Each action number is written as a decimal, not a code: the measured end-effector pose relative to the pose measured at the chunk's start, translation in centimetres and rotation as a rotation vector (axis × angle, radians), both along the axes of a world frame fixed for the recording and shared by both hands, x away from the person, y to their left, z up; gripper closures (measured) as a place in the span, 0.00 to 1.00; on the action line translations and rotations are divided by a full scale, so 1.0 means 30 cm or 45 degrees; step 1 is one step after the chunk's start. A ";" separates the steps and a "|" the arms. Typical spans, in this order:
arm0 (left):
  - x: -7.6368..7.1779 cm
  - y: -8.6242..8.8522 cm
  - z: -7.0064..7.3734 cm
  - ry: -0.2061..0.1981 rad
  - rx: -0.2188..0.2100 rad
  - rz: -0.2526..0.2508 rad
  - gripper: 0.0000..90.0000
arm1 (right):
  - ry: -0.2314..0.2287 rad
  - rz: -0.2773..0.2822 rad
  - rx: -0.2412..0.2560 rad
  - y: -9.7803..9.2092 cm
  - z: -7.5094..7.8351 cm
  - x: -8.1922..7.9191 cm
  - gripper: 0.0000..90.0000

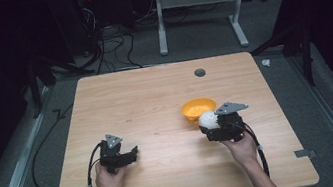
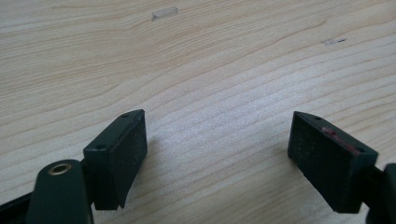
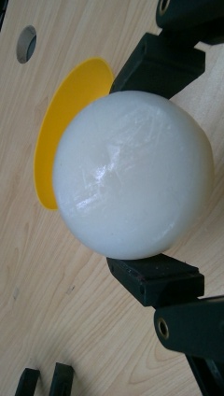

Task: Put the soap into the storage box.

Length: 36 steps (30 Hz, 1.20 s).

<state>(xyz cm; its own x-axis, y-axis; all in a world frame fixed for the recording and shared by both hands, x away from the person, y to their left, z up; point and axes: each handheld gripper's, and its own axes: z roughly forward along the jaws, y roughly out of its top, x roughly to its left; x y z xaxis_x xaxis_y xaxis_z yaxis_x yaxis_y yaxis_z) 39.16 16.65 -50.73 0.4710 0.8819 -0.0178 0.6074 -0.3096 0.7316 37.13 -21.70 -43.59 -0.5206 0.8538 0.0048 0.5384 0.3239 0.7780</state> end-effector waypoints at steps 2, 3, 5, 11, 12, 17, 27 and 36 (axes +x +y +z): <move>0.000 0.000 0.000 0.000 0.000 0.000 0.23 | -0.002 -0.001 0.003 -0.001 0.007 0.007 0.27; 0.000 0.000 0.000 0.000 0.000 0.000 0.23 | -0.003 0.001 0.006 -0.001 0.009 0.010 0.27; 0.000 0.000 0.000 0.000 0.000 0.000 0.23 | -0.003 0.002 0.009 -0.002 0.015 0.017 0.27; 0.000 0.000 0.000 0.000 -0.001 -0.001 0.23 | 0.000 -0.008 0.023 -0.006 0.029 0.036 0.27; 0.000 0.000 0.000 0.000 -0.001 -0.001 0.23 | -0.005 -0.007 0.023 -0.007 0.031 0.040 0.27; 0.000 0.000 0.000 0.000 -0.001 -0.001 0.23 | -0.003 -0.015 0.040 -0.011 0.042 0.057 0.27; 0.000 0.000 0.000 0.000 -0.001 -0.002 0.22 | 0.020 -0.031 0.064 -0.007 0.042 0.097 0.27; 0.000 0.000 0.000 -0.001 -0.002 0.000 0.22 | 0.032 -0.031 0.064 0.012 0.040 0.127 0.27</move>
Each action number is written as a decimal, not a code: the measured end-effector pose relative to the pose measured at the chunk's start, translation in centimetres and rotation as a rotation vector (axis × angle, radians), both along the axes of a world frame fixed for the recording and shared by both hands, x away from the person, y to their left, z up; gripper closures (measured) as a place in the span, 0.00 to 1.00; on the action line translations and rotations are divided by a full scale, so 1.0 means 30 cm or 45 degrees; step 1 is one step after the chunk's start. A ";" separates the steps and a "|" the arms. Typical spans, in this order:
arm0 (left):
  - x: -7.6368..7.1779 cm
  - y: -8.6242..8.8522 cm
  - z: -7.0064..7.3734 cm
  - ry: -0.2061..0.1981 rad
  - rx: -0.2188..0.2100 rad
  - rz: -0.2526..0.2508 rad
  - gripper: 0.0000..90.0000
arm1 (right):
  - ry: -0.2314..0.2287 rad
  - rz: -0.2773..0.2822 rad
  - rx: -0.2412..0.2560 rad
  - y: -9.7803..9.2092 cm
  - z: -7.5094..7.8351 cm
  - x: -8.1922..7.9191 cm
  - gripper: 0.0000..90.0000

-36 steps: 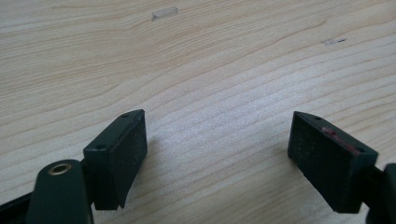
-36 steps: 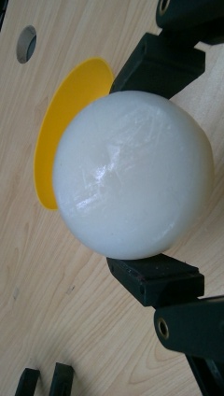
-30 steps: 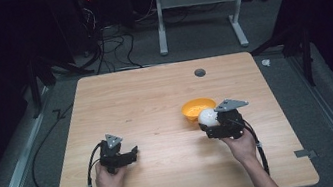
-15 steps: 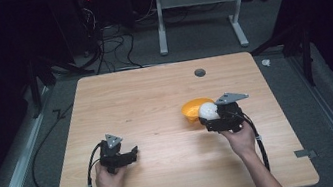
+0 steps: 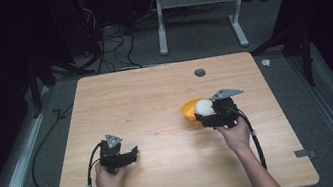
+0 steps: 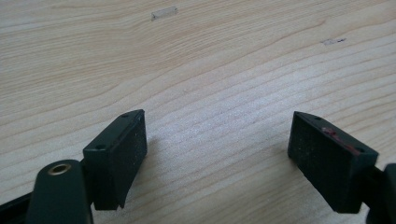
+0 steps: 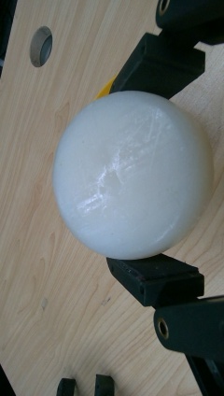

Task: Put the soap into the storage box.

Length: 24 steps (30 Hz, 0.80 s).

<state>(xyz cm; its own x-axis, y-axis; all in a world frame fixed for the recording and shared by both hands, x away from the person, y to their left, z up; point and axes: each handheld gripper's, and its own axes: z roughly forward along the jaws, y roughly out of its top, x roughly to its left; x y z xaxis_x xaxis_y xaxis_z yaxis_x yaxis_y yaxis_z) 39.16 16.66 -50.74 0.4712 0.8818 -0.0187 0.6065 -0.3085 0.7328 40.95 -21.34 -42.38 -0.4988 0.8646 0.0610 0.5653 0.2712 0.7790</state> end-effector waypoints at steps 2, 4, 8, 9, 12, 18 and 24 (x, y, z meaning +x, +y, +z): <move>0.000 0.000 0.000 0.000 0.000 -0.001 0.22 | 0.005 0.000 -0.007 0.003 -0.003 0.009 0.27; 0.000 0.000 0.000 0.000 -0.001 -0.001 0.22 | 0.011 -0.006 -0.005 0.004 -0.004 0.015 0.27; 0.000 0.001 0.000 0.001 -0.004 -0.001 0.22 | 0.011 -0.011 -0.008 0.008 -0.006 0.036 0.27; 0.000 0.002 0.000 0.001 -0.004 -0.001 0.22 | 0.017 -0.012 -0.009 0.010 -0.007 0.042 0.27; 0.000 0.002 0.000 0.001 -0.003 -0.001 0.22 | 0.023 -0.016 -0.018 0.016 -0.009 0.054 0.27; 0.000 0.001 0.000 0.001 -0.003 -0.003 0.22 | 0.034 -0.026 -0.017 0.019 -0.026 0.077 0.27; 0.000 0.000 0.000 0.000 -0.001 -0.003 0.22 | 0.052 -0.053 -0.019 0.014 -0.049 0.102 0.27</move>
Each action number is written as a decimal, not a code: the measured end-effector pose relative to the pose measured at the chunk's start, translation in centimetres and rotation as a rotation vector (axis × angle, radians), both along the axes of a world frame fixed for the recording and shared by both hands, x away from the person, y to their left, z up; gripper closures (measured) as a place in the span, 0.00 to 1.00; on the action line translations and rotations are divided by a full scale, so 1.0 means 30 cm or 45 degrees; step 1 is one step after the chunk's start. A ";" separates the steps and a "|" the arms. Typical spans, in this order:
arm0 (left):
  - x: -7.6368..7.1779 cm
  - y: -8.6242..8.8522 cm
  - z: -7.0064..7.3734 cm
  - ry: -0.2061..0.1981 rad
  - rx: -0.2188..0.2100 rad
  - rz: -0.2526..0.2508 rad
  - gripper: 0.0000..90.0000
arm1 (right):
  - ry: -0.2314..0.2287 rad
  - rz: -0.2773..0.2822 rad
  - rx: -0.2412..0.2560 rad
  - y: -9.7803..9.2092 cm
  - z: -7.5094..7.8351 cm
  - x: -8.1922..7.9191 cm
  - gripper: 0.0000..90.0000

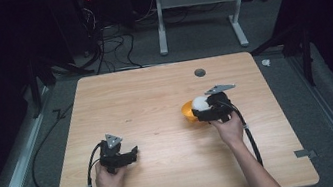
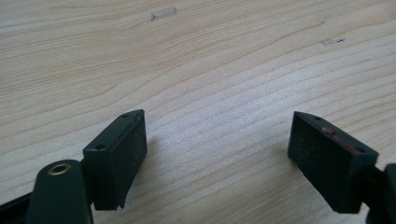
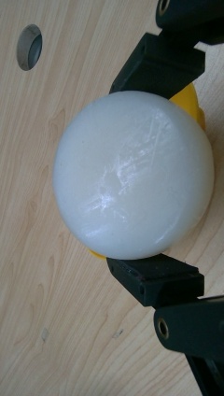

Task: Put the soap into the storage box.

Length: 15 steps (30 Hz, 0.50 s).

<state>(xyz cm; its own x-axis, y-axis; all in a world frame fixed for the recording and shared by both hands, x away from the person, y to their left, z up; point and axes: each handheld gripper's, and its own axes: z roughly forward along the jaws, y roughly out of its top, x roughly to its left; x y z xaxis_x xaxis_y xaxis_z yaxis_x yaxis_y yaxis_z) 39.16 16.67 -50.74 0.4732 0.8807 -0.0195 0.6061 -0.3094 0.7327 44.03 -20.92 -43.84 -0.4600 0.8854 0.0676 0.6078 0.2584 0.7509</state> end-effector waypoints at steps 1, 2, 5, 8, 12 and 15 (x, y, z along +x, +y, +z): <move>0.000 0.000 0.000 0.000 0.001 0.000 0.22 | 0.005 -0.005 0.003 -0.002 -0.002 0.003 0.27; 0.000 0.000 0.000 0.000 0.001 0.000 0.22 | 0.007 -0.011 0.009 -0.004 -0.005 0.007 0.27; 0.000 0.000 0.000 0.000 0.001 -0.001 0.22 | 0.016 -0.022 0.008 -0.009 -0.013 0.016 0.27; 0.000 0.000 0.000 0.000 0.001 -0.001 0.23 | 0.022 -0.026 0.007 -0.009 -0.021 0.023 0.27; 0.000 0.000 0.000 0.000 0.001 -0.001 0.23 | 0.036 -0.025 -0.018 -0.003 -0.024 0.035 0.27; 0.000 0.000 0.000 0.000 0.000 -0.001 0.22 | 0.040 -0.021 -0.031 0.002 -0.018 0.049 0.27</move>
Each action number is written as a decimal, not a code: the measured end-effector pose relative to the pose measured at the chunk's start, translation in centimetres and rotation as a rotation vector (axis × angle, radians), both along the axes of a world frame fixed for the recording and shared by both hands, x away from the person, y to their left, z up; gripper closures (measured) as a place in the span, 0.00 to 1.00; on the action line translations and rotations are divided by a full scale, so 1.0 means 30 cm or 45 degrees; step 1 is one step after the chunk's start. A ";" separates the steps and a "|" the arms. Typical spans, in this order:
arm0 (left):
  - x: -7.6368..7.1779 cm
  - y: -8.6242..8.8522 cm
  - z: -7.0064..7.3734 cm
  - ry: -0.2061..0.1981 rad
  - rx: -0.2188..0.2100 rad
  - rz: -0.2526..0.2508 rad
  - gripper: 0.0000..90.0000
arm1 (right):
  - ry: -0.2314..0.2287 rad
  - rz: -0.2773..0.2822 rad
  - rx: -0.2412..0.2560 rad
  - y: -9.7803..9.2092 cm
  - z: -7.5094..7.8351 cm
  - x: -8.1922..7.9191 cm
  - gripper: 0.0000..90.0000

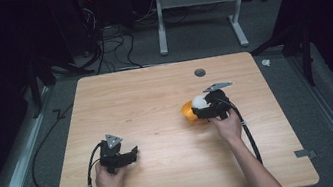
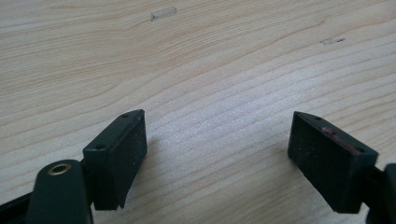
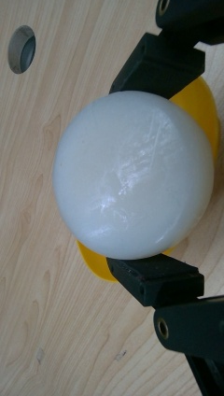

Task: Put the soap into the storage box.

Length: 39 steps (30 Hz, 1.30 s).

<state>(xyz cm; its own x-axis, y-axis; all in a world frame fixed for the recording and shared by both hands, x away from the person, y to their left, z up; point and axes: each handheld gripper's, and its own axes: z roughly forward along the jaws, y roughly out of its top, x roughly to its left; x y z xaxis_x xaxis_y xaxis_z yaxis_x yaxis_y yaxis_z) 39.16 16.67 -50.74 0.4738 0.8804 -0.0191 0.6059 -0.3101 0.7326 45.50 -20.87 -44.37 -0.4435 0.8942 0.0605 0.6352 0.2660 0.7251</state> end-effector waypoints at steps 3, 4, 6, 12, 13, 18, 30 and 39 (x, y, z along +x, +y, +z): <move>0.000 0.000 0.000 0.000 -0.002 0.000 0.23 | 0.003 -0.003 -0.002 0.004 0.000 0.011 0.27; 0.000 0.001 0.000 0.001 -0.001 0.000 0.22 | 0.008 -0.003 -0.003 0.004 -0.003 0.015 0.27; 0.000 0.001 0.000 0.001 -0.002 0.000 0.22 | 0.020 -0.010 -0.008 0.004 -0.011 0.019 0.27; 0.000 0.000 0.000 0.000 0.000 -0.001 0.22 | 0.026 -0.019 -0.023 0.009 -0.025 0.027 0.27; 0.000 0.000 0.000 0.000 0.000 0.000 0.22 | 0.026 -0.021 -0.023 0.011 -0.027 0.029 0.27; 0.000 0.000 0.000 0.000 0.000 0.000 0.22 | 0.039 -0.035 -0.027 0.008 -0.041 0.038 0.27; 0.000 0.000 0.000 0.000 0.000 0.000 0.22 | 0.077 -0.037 -0.028 0.015 -0.070 0.050 0.27; 0.000 0.000 0.000 0.000 0.000 0.000 0.22 | 0.077 -0.034 -0.019 0.012 -0.065 0.046 0.27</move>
